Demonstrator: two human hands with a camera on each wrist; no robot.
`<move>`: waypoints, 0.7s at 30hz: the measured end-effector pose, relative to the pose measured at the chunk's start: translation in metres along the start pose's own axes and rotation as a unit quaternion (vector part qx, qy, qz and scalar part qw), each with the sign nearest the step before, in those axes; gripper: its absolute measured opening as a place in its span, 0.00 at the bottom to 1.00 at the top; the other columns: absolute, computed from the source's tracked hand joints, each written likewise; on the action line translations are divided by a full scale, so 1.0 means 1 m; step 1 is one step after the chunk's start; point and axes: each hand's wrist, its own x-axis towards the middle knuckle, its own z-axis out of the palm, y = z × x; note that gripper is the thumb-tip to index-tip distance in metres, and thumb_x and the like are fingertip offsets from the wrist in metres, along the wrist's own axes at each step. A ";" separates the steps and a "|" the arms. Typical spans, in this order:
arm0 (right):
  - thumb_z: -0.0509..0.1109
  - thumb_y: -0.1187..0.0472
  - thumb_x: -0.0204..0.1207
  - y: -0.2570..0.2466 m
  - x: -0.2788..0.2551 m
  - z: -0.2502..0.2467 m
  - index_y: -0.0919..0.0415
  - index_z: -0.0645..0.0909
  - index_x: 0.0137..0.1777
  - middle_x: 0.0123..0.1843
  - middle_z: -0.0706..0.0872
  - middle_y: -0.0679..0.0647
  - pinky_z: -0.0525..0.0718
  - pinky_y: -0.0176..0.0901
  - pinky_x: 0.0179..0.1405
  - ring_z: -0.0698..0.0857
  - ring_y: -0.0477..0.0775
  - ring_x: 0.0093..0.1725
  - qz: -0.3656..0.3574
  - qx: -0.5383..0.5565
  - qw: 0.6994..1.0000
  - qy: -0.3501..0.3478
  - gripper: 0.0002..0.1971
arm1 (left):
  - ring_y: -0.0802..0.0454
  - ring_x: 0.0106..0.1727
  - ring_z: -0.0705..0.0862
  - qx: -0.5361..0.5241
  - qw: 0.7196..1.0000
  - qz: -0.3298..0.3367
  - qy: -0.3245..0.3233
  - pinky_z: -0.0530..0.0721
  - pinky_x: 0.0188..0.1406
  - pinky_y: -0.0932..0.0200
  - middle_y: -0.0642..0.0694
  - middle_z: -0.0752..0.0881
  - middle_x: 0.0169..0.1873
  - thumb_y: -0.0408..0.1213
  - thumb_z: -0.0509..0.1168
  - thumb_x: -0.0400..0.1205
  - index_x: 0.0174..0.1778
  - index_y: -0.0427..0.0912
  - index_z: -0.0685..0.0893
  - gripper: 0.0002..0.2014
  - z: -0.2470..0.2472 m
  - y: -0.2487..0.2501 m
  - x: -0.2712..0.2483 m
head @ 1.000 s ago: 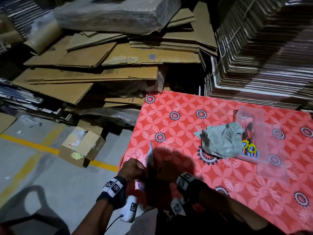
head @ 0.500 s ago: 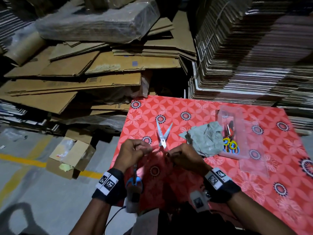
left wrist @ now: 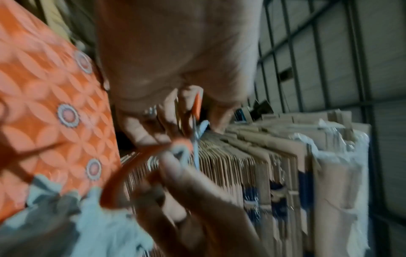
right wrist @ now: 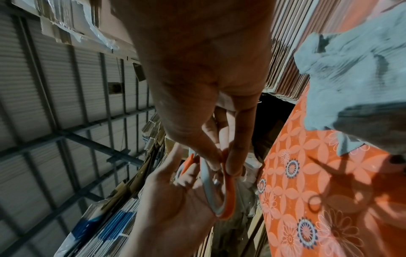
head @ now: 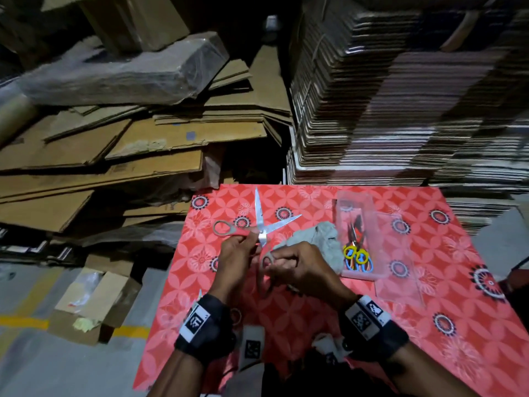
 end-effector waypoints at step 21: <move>0.76 0.60 0.82 0.082 0.025 -0.105 0.55 0.84 0.42 0.32 0.87 0.50 0.84 0.53 0.42 0.83 0.53 0.34 0.112 -0.066 0.954 0.270 0.07 | 0.57 0.26 0.66 0.136 0.984 0.113 0.019 0.64 0.30 0.58 0.53 0.74 0.23 0.33 0.69 0.88 0.37 0.32 0.86 0.13 0.009 0.010 0.006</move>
